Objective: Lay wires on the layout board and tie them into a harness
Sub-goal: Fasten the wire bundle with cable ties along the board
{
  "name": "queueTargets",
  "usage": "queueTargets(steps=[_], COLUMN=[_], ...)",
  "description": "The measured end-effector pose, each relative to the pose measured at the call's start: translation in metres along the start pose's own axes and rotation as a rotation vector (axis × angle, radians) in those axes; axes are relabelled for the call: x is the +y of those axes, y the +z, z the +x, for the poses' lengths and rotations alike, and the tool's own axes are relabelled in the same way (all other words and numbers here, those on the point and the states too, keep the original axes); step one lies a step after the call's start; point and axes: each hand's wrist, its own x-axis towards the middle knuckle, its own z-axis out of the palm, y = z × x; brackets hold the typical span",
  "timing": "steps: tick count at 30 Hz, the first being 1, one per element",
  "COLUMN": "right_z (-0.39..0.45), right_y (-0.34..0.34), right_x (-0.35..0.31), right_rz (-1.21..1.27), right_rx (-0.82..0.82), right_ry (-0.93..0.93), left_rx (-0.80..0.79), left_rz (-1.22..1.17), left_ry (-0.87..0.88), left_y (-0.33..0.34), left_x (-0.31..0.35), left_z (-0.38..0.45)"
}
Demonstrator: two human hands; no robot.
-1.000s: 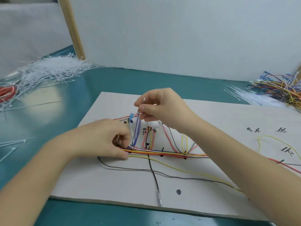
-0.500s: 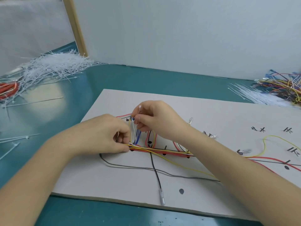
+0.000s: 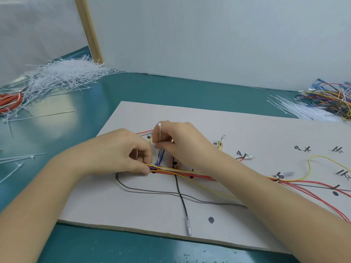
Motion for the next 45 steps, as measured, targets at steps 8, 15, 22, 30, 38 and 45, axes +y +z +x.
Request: queueTargets(steps=[8,15,22,30,38,45], right_z=[-0.001,-0.004,-0.005,-0.007,-0.006,-0.003], right_y=[0.001,0.006,0.001,0.008,-0.002,-0.004], right_x=[0.001,0.002,-0.001,-0.004,-0.005,0.001], right_rz=[0.074,-0.092,0.047,-0.104,0.058,0.116], right_rx=[-0.025,-0.062,-0.127,-0.133,-0.211,-0.114], right_ry=[0.031,-0.059,-0.037,-0.057,-0.001,0.005], left_rx=[0.009,0.036,0.039,0.045,0.043,0.053], left_rz=[0.093,0.206,0.196,0.225,0.203,0.241], left_ry=[0.014,0.020,0.035,0.047,0.034,0.059], left_y=[0.002,0.001,0.002,0.002,0.001,0.005], left_x=[0.001,0.003,0.003,0.003,0.001,0.010], left_z=[0.000,-0.001,-0.001,-0.002,-0.002,0.002])
